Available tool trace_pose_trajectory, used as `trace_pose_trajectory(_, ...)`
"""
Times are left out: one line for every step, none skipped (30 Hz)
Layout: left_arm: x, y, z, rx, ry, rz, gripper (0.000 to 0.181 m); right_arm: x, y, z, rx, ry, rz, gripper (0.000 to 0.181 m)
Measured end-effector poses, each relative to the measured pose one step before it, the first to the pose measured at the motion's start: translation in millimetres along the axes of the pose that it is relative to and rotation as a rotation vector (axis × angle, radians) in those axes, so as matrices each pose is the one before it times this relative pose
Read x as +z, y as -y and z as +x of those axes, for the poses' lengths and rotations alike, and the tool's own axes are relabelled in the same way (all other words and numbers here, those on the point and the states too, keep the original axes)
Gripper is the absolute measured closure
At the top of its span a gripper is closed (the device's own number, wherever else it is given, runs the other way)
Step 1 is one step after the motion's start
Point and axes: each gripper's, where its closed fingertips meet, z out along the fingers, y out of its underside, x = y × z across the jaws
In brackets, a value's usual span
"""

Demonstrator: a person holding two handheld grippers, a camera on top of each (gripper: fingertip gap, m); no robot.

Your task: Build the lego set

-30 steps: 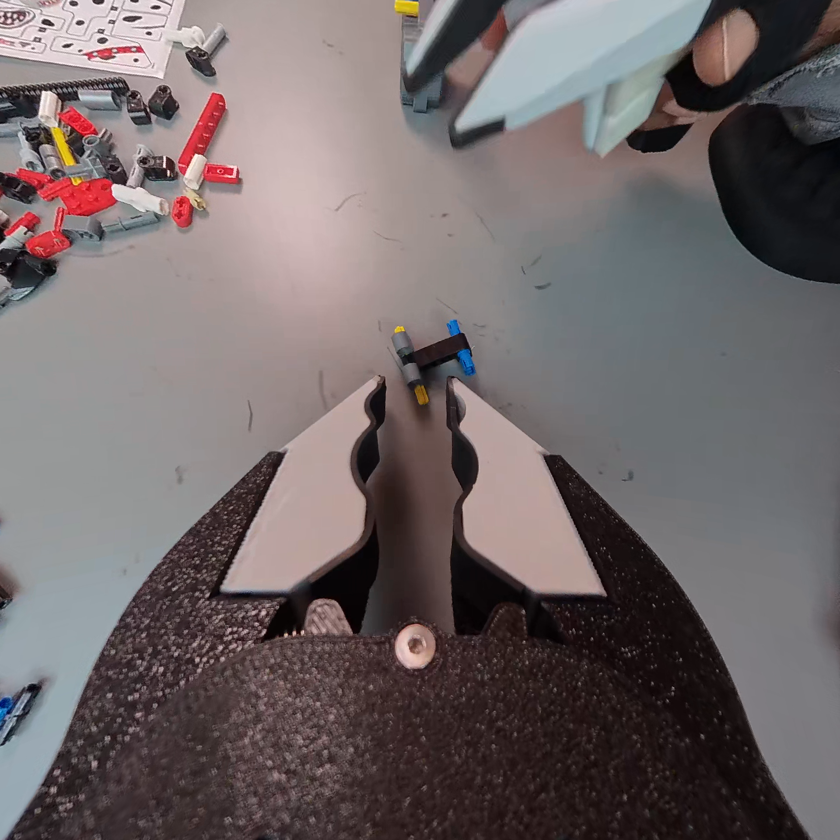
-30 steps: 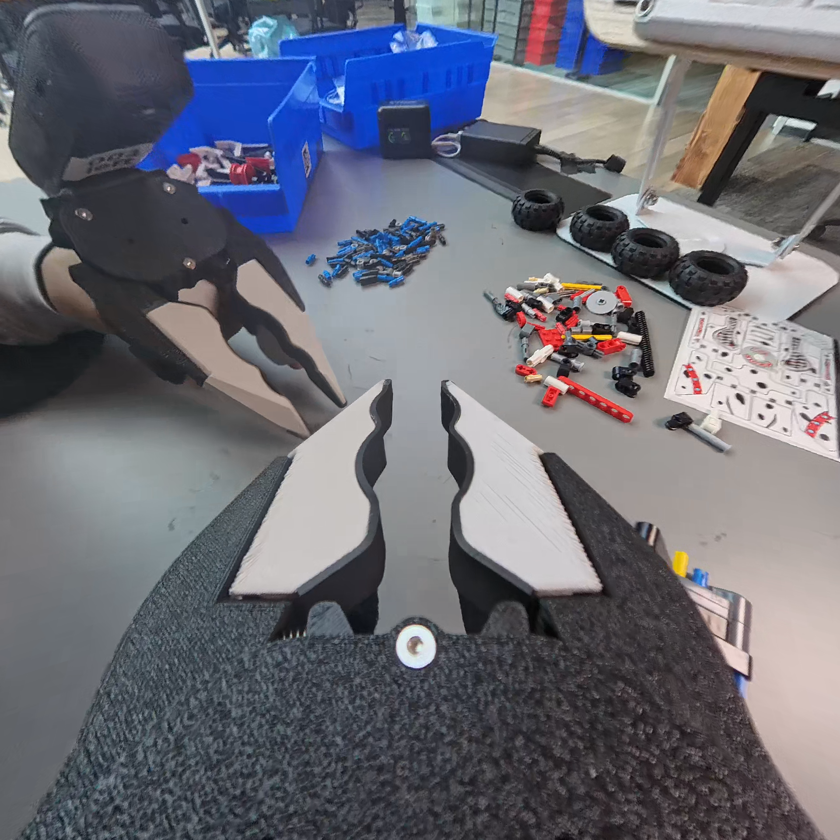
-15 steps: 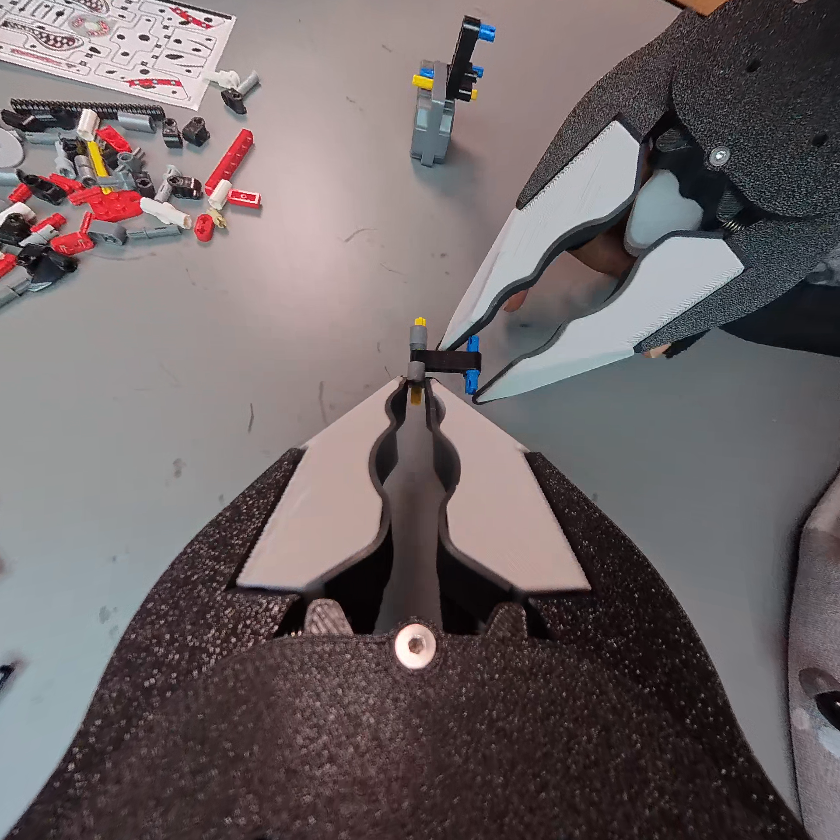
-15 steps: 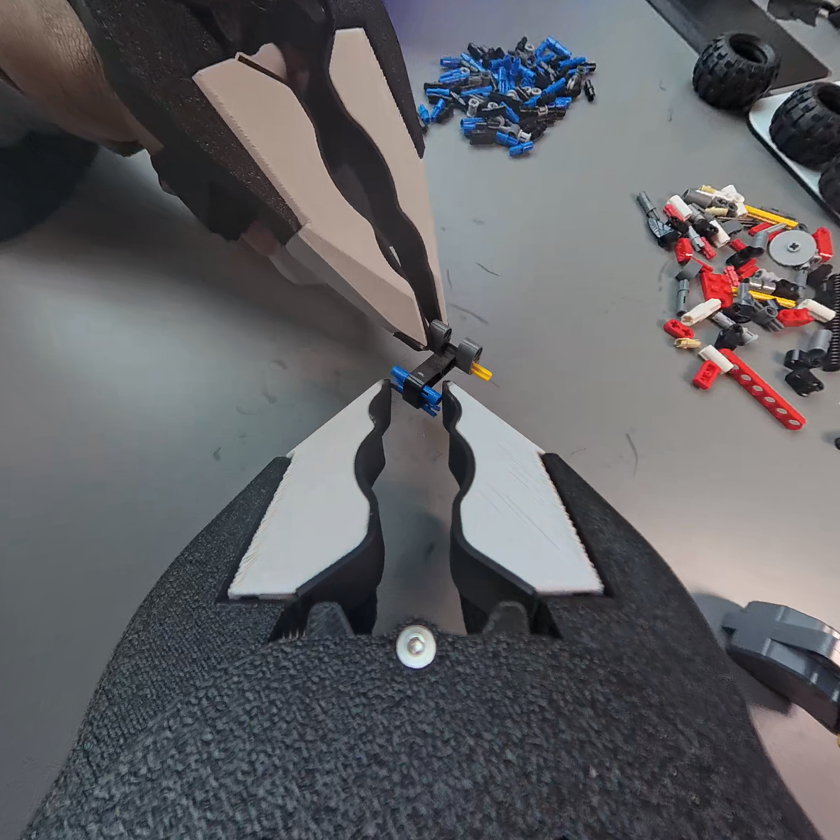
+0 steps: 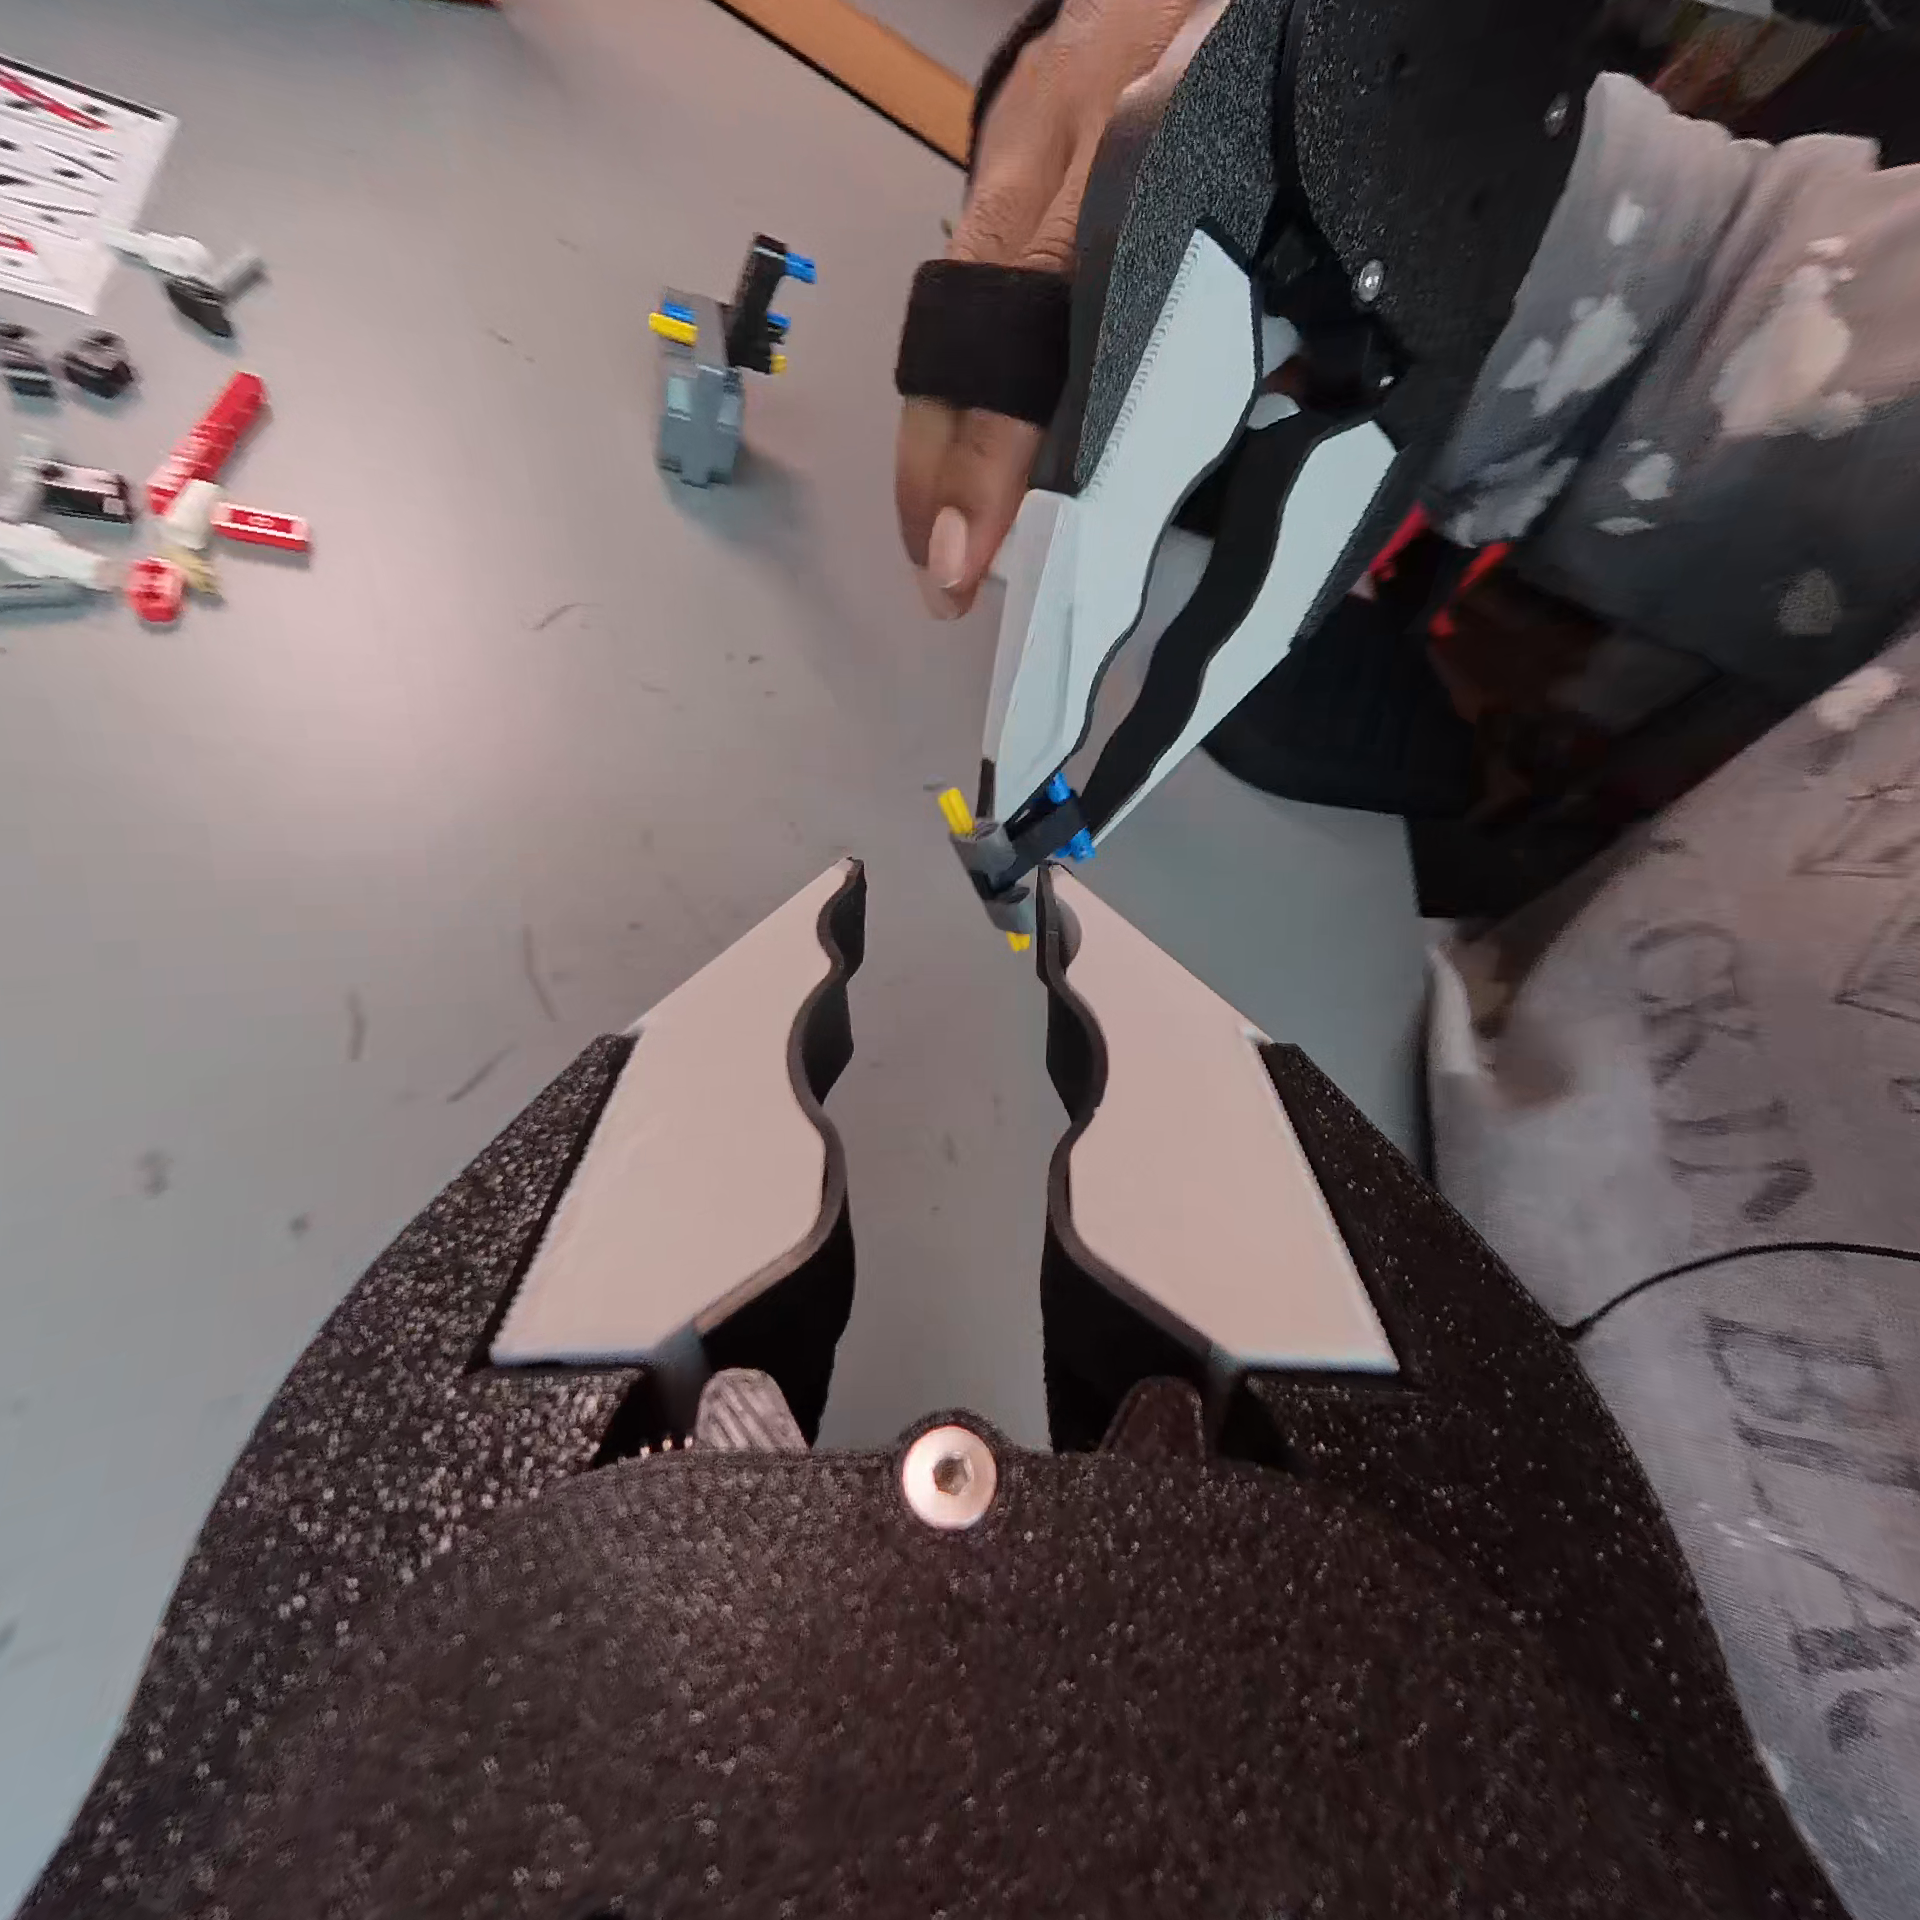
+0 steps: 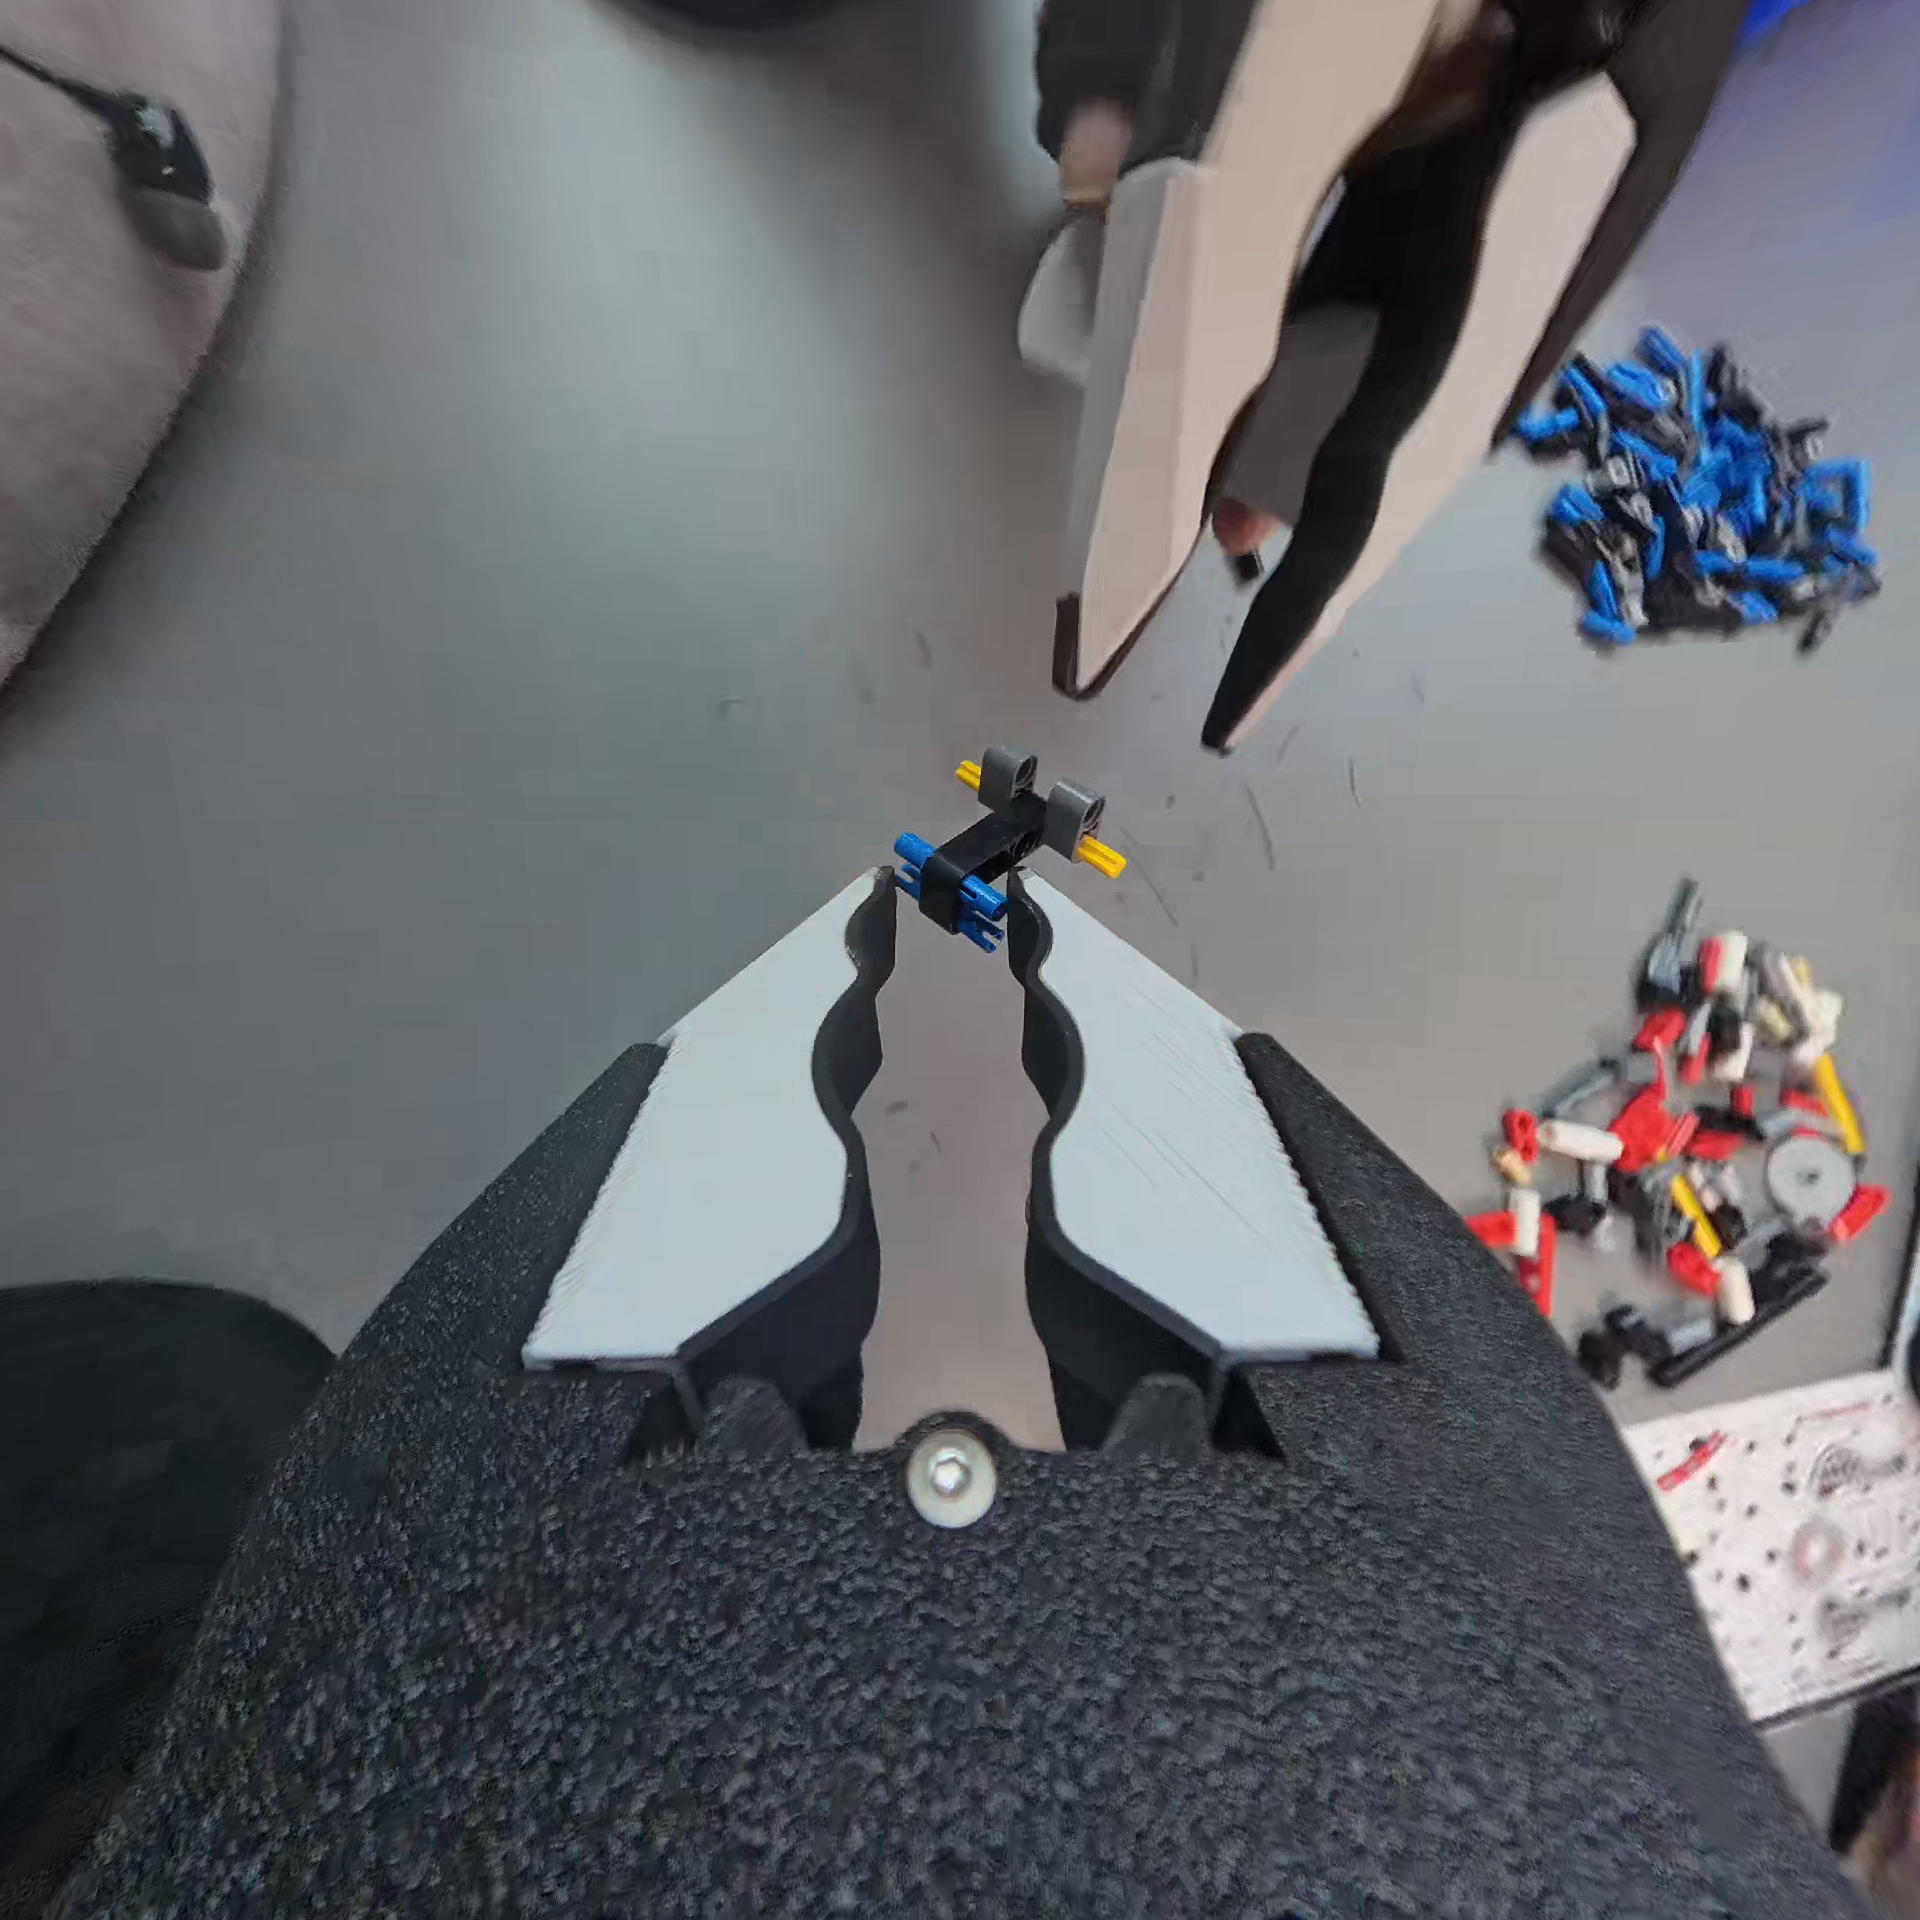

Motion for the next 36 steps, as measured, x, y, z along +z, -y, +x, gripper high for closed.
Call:
trace_pose_trajectory(2.33, 1.34, 9.29, -0.0435, -0.0815, 0.0092, 0.147, -0.55, 6.76, -1.97, -0.0715, 0.0424, -0.0158, 0.16)
trace_pose_trajectory(1.6, 0.81, 10.36, -0.05, -0.0906, 0.0067, 0.147, -0.09, 3.63, -1.38, -0.0753, 0.0372, -0.035, 0.16)
trace_pose_trajectory(0.84, 0.21, 7.54, -0.052, -0.0713, 0.0027, 0.145, -0.19, 0.63, 0.32, -0.0789, 0.0224, -0.0512, 0.16)
trace_pose_trajectory(-0.07, -0.09, 1.46, -0.0367, -0.0271, 0.0026, 0.151, -0.66, -0.94, -1.88, -0.0755, 0.0305, -0.0539, 0.16)
trace_pose_trajectory(-1.22, -0.28, -1.2, -0.014, -0.0001, 0.0035, 0.16, -1.15, 0.15, 0.19, -0.059, 0.0121, -0.0398, 0.16)
trace_pose_trajectory(-1.75, -0.57, -0.33, 0.0001, 0.0049, 0.0, 0.162, -2.08, 2.0, 0.75, -0.0477, 0.0, -0.0177, 0.16)
trace_pose_trajectory(-1.49, -0.46, -0.5, 0.0102, 0.0133, 0.0007, 0.157, -3.51, 4.33, 3.22, -0.0405, -0.0213, 0.0053, 0.16)
trace_pose_trajectory(-1.54, 1.45, -0.61, 0.0099, 0.0178, 0.0115, 0.149, -4.53, 4.05, 2.81, -0.0315, -0.023, 0.0112, 0.16)
trace_pose_trajectory(-1.94, 3.24, 1.4, 0.0036, 0.0036, 0.0208, 0.149, -3.71, 1.5, 3.41, -0.0162, -0.0314, -0.0007, 0.16)
trace_pose_trajectory(-1.87, 3.1, 3.58, 0.005, -0.0103, 0.0176, 0.151, -2.8, 0.76, 4.44, -0.0162, -0.0467, -0.0005, 0.16)
trace_pose_trajectory(-0.9, 1.59, 3.44, 0.0108, -0.0106, 0.0061, 0.154, -2.41, 1.01, 3.47, -0.0208, -0.0479, 0.0036, 0.161)
trace_pose_trajectory(0.09, 0.6, 3.08, 0.0153, -0.0075, -0.0004, 0.157, -1.72, 0.79, 2.0, -0.0145, -0.04, 0.0006, 0.161)
trace_pose_trajectory(0.73, 0.97, 3.46, 0.0192, -0.009, 0.0024, 0.163, -1.2, 0.59, 0.69, -0.0095, -0.0333, -0.0011, 0.161)
trace_pose_trajectory(0.66, 2.56, 3.29, 0.0267, -0.0013, 0.0121, 0.166, -1.22, 0.01, 1.52, -0.0101, -0.0385, -0.0022, 0.161)
trace_pose_trajectory(-0.4, 4.56, 0.27, 0.04, 0.0242, 0.0238, 0.166, -1.58, -1.28, 2.58, -0.0015, -0.0417, -0.0035, 0.161)
trace_pose_trajectory(-1.99, 6.5, -0.75, 0.0459, 0.0355, 0.0338, 0.167, -2.37, -2.57, 5.21, 0.0183, -0.0561, -0.0025, 0.16)
trace_pose_trajectory(-3.04, 7.76, 0.71, 0.0417, 0.0253, 0.0384, 0.167, -3.56, -0.49, 7.29, 0.0474, -0.0657, 0.0232, 0.16)
trace_pose_trajectory(-3.36, 7.69, 0.56, 0.0412, 0.0262, 0.0384, 0.167, -4.83, 0.37, 8.16, 0.0859, -0.0646, 0.0385, 0.159)
trace_pose_trajectory(-3.05, 6.57, -1.77, 0.0459, 0.0407, 0.0349, 0.167, -5.09, 0.61, 8.49, 0.1162, -0.06, 0.0502, 0.154)
trace_pose_trajectory(-2.53, 5.07, -2.56, 0.0506, 0.0438, 0.0281, 0.167, -4.66, 2.62, 6.66, 0.1457, -0.0424, 0.0693, 0.149)
trace_pose_trajectory(-1.69, 3.88, -1.2, 0.0494, 0.0325, 0.0227, 0.167, -3.58, 4.57, 5.07, 0.163, -0.0323, 0.0856, 0.144)
trace_pose_trajectory(-0.8, 3.41, -0.47, 0.0425, 0.0246, 0.0207, 0.167, -1.9, 4.67, 3.99, 0.1547, -0.0302, 0.0889, 0.139)
trace_pose_trajectory(-0.19, 3.04, 0.2, 0.0349, 0.0175, 0.0206, 0.167, -0.32, 2.45, 2.49, 0.1201, -0.0279, 0.0768, 0.134)
trace_pose_trajectory(0.22, 2.65, 1.44, 0.0264, 0.0056, 0.019, 0.167, 0.7, 0.92, 1.81, 0.0851, -0.0299, 0.0633, 0.134)
trace_pose_trajectory(0.57, 2.11, 1.83, 0.0171, 0.0008, 0.017, 0.167, 1.02, -0.59, 0.64, 0.0565, -0.0235, 0.0466, 0.137)
trace_pose_trajectory(0.52, 1.88, 1.18, 0.009, 0.0021, 0.0165, 0.166, 1.05, -1.33, 0.03, 0.0363, -0.0166, 0.0301, 0.141)
trace_pose_trajectory(0.28, 1.36, 1.15, 0.0027, -0.0008, 0.0135, 0.166, 0.57, -0.29, -1.78, 0.0226, 0.0001, 0.0247, 0.148)
trace_pose_trajectory(0.16, 0.85, 0.94, -0.0021, -0.0023, 0.0093, 0.166, -0.29, 2.48, -2.49, 0.0185, 0.0108, 0.0294, 0.155)
trace_pose_trajectory(0.07, 0.92, 1.37, -0.0065, -0.0079, 0.01, 0.167, -0.8, 3.39, -0.75, 0.0192, 0.0069, 0.0223, 0.16)
trace_pose_trajectory(0.31, 0.29, 1.79, -0.0113, -0.0133, 0.0064, 0.167, -1.41, 3.32, 0.84, 0.0136, 0.0056, 0.0098, 0.165)
trace_pose_trajectory(0.74, -1.35, 0.65, -0.0115, -0.0073, -0.0041, 0.167, -1.65, 3.05, -0.35, 0.0134, 0.0185, 0.0035, 0.165)
trace_pose_trajectory(1.37, -3.03, -0.48, -0.0071, -0.0004, -0.0138, 0.167, -1.43, 1.99, 0.29, 0.0175, 0.0159, -0.0073, 0.165)
trace_pose_trajectory(1.66, -4.19, -0.57, -0.0072, -0.0012, -0.0191, 0.166, -0.77, 0.29, 0.47, 0.0151, 0.0139, -0.0197, 0.165)
trace_pose_trajectory(1.26, -3.97, -0.41, -0.0159, -0.0061, -0.0176, 0.166, -0.41, -1.57, 0.23, 0.012, 0.0153, -0.0315, 0.166)
trace_pose_trajectory(0.67, -2.96, -1.24, -0.0227, -0.0041, -0.0125, 0.166, -0.17, -4.24, 0.92, 0.0127, 0.0143, -0.0499, 0.166)
trace_pose_trajectory(0.35, -2.51, -1.93, -0.0207, 0.0002, -0.0117, 0.166, -0.1, -3.3, 2.57, 0.0148, 0.0046, -0.0419, 0.166)
